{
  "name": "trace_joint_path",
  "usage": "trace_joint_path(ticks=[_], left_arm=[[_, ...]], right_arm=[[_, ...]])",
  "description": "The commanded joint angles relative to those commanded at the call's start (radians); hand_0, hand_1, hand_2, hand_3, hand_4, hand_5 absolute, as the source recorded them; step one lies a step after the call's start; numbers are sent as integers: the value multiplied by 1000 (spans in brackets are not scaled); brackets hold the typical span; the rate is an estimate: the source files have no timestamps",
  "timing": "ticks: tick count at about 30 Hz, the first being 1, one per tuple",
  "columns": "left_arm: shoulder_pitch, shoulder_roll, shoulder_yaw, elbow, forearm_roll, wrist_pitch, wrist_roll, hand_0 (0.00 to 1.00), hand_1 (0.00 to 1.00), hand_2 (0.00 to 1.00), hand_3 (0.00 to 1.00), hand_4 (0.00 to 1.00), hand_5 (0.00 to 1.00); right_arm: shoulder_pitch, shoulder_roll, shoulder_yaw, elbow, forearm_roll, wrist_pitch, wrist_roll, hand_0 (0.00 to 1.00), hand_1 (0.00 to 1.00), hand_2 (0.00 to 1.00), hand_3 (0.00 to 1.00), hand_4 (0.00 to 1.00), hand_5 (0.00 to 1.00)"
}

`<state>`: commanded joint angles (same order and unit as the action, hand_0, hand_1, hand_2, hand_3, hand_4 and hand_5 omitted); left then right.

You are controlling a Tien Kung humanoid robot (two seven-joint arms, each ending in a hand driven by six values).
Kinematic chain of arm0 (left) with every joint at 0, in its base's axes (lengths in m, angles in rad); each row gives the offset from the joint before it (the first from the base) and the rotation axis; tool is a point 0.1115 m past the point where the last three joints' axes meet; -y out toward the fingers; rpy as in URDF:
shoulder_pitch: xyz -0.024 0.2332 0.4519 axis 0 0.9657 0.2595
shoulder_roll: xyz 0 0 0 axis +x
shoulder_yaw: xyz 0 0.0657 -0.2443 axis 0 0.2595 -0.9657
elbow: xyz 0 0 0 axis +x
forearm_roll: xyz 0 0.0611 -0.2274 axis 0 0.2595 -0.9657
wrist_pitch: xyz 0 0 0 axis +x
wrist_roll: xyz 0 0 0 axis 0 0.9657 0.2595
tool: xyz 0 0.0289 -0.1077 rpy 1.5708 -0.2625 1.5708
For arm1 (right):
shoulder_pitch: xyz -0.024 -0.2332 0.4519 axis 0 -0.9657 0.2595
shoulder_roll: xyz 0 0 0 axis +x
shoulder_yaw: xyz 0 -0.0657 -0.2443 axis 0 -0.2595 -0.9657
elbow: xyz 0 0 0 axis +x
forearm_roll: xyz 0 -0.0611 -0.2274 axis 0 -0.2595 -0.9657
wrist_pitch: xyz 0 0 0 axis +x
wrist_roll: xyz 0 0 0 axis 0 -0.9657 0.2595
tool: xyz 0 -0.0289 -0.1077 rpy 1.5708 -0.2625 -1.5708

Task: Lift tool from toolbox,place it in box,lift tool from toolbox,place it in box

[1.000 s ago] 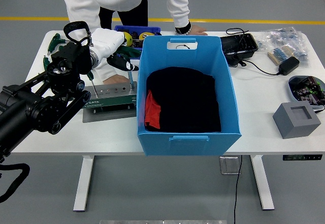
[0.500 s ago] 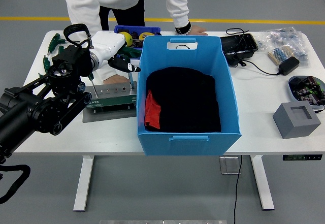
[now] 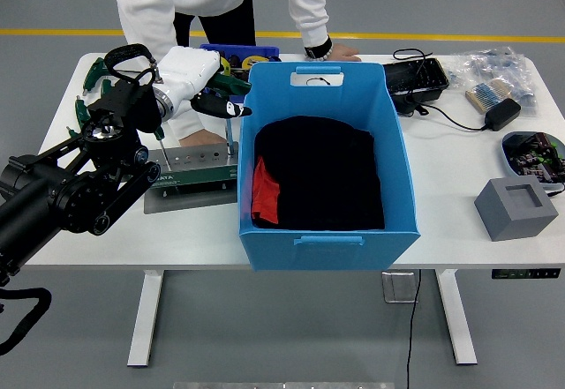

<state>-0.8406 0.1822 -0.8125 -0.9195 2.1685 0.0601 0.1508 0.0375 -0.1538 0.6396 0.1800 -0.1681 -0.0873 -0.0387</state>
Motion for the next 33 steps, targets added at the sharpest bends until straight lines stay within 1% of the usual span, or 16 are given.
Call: trace_joint_path(ticks=[1, 6, 7, 10, 13, 14, 18, 19, 25, 26, 30, 31, 33], left_arm=[[-1, 1, 0, -1, -1, 4, -2, 216, 2, 4, 37, 998, 653], [-10, 8, 1, -6, -10, 25, -18, 216, 2, 4, 37, 998, 653], [-13, 10, 1, -8, -14, 27, -20, 202, 2, 2, 28, 855, 550], [-24, 19, 3, -15, -27, 31, -23, 202, 2, 2, 28, 855, 550], [-41, 32, 8, -30, -37, 25, -21, 202, 2, 2, 28, 855, 550], [-47, 36, 11, -35, -39, 22, -21, 202, 2, 2, 25, 765, 506], [-76, 60, 21, -64, -46, 5, -15, 202, 2, 2, 25, 765, 506], [-85, 66, 25, -70, -48, 1, -13, 200, 2, 2, 26, 731, 442], [-135, 104, 46, -96, -62, -24, -10, 200, 2, 2, 26, 731, 442], [-143, 110, 51, -99, -64, -27, -10, 199, 2, 2, 31, 725, 396], [-166, 126, 63, -108, -73, -38, -10, 199, 2, 2, 31, 725, 396], [-171, 130, 63, -112, -76, -40, -10, 196, 2, 2, 32, 719, 370], [-178, 135, 63, -120, -81, -44, -7, 196, 2, 2, 32, 719, 370]], right_arm=[[0, 0, 0, 0, 0, 0, 0, 795, 800, 828, 730, 939, 788], [3, 0, 1, 0, 2, 0, 0, 795, 800, 828, 730, 939, 788], [3, 0, 1, 0, 2, 0, 0, 795, 800, 828, 729, 939, 788], [5, 0, 2, 0, 2, 1, 0, 795, 800, 828, 729, 939, 788], [6, 0, 3, 0, 3, 1, 1, 795, 800, 828, 729, 939, 788], [6, 0, 4, 0, 2, 1, 1, 795, 800, 828, 729, 939, 788], [6, 1, 7, 0, 2, 1, 0, 795, 800, 828, 729, 939, 788], [6, 1, 8, 0, 1, 1, 0, 795, 800, 826, 728, 939, 788], [6, 1, 15, 0, -5, 0, -1, 795, 800, 826, 728, 939, 788], [6, 1, 16, 0, -6, 0, -1, 793, 800, 826, 729, 939, 788], [6, 1, 18, 0, -8, -1, -1, 793, 800, 826, 729, 939, 788], [5, 1, 20, 0, -9, -1, 0, 795, 800, 826, 729, 939, 787], [4, 1, 22, 0, -10, -1, 0, 795, 800, 826, 729, 939, 787]])
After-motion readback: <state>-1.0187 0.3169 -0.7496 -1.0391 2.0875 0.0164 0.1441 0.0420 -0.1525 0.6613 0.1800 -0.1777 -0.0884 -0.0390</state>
